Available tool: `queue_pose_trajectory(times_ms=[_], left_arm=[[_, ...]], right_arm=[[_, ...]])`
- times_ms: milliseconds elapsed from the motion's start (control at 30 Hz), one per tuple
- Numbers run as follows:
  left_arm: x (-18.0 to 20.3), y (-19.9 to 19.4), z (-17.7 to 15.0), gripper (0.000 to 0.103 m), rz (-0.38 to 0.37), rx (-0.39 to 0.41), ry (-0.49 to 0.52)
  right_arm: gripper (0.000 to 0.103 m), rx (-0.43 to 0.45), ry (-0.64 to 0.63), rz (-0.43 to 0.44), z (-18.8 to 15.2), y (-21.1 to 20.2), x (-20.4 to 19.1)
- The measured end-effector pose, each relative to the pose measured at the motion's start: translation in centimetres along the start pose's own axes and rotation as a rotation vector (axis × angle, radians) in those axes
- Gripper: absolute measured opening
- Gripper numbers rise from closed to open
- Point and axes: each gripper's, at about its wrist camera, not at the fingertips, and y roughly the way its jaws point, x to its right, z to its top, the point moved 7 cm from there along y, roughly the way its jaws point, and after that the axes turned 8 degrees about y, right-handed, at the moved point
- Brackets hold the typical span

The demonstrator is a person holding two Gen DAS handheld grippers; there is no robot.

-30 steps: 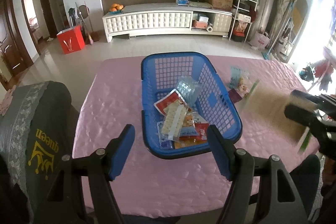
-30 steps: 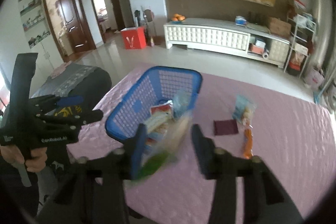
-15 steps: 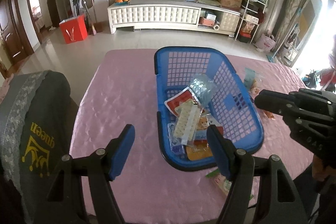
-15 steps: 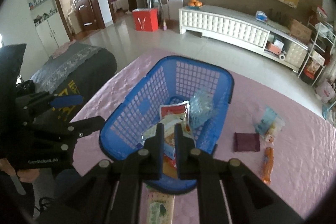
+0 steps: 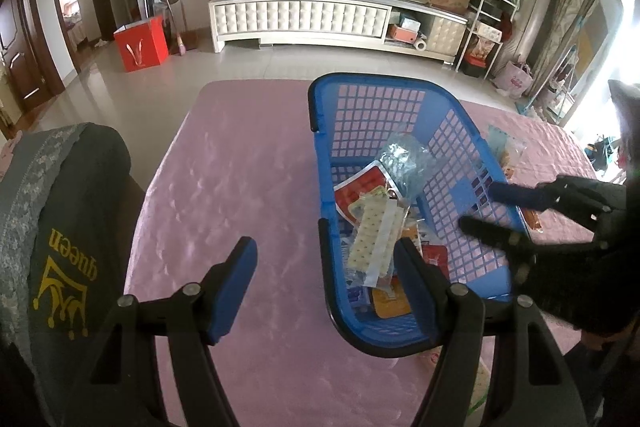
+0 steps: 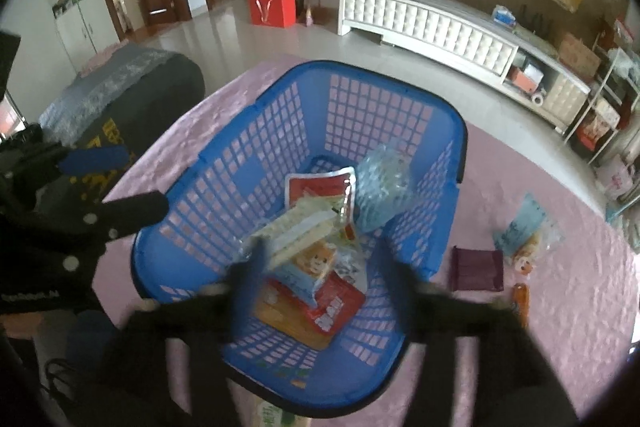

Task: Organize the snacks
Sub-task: 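Open right tool to drop the large cracker pack into the basket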

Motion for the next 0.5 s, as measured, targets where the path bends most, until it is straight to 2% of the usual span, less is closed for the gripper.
queue_pose_trajectory(times_ms=[67,133,167,300,400,500], left_arm=[[0.1,-0.1,0.0,0.069,0.004,-0.003,0.001],[0.4,-0.3,-0.1,0.069,0.009,-0.005,0.007],[0.5,-0.4,-0.1,0.076,0.012,-0.005,0.008],[1.3,-1.6,-0.2,0.077,0.002,0.013,0.008],[2.1,-2.5,-0.3,0.082,0.001,0.023,0.010],[2.9,-3.2,-0.4,0.082,0.036,0.022,0.005]], right_arm=[[0.083,0.020,-0.016,-0.013,-0.1,-0.5,-0.1],[0.085,0.023,-0.023,0.001,-0.2,-1.0,-0.2],[0.086,0.021,-0.023,0.006,-0.3,-1.2,-0.2],[0.088,0.051,0.019,-0.002,-0.7,-2.8,1.0],[0.090,0.081,0.052,-0.009,-1.1,-4.3,2.0],[0.094,0.114,0.070,-0.029,-1.5,-6.0,3.3]])
